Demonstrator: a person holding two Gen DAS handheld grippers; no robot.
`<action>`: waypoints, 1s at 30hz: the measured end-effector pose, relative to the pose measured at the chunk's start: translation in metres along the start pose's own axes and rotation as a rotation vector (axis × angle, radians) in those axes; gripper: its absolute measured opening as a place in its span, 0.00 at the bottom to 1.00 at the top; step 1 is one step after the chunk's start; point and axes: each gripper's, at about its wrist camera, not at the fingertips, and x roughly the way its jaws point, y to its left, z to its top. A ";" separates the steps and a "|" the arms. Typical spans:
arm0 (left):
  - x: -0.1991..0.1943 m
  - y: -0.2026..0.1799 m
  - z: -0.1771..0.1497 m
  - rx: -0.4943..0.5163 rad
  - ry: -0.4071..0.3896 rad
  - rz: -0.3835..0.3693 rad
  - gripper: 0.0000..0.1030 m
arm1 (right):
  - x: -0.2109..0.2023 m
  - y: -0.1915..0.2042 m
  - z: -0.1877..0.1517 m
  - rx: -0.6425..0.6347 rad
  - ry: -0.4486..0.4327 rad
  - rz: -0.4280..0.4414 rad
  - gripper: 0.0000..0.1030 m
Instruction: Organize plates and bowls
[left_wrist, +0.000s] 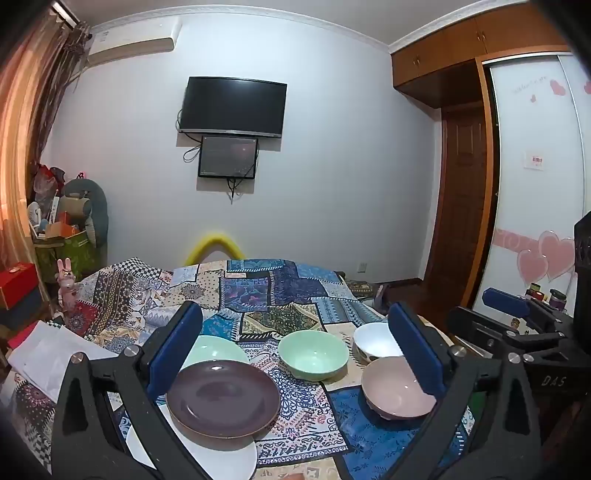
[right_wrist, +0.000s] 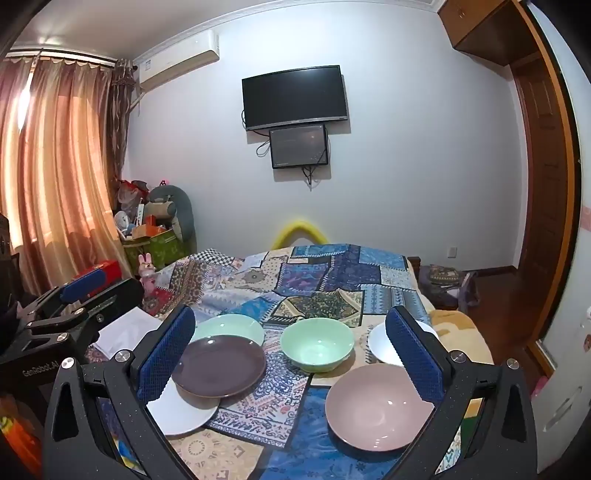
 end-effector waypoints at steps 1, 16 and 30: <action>0.000 0.000 0.000 -0.009 -0.003 -0.005 0.99 | 0.001 0.000 0.000 -0.004 0.007 0.001 1.00; 0.004 0.006 -0.008 -0.020 0.011 0.010 0.99 | -0.003 0.004 0.002 -0.004 0.011 0.020 1.00; 0.004 0.005 -0.008 -0.013 0.020 0.010 0.99 | -0.006 0.005 0.004 -0.007 0.007 0.033 1.00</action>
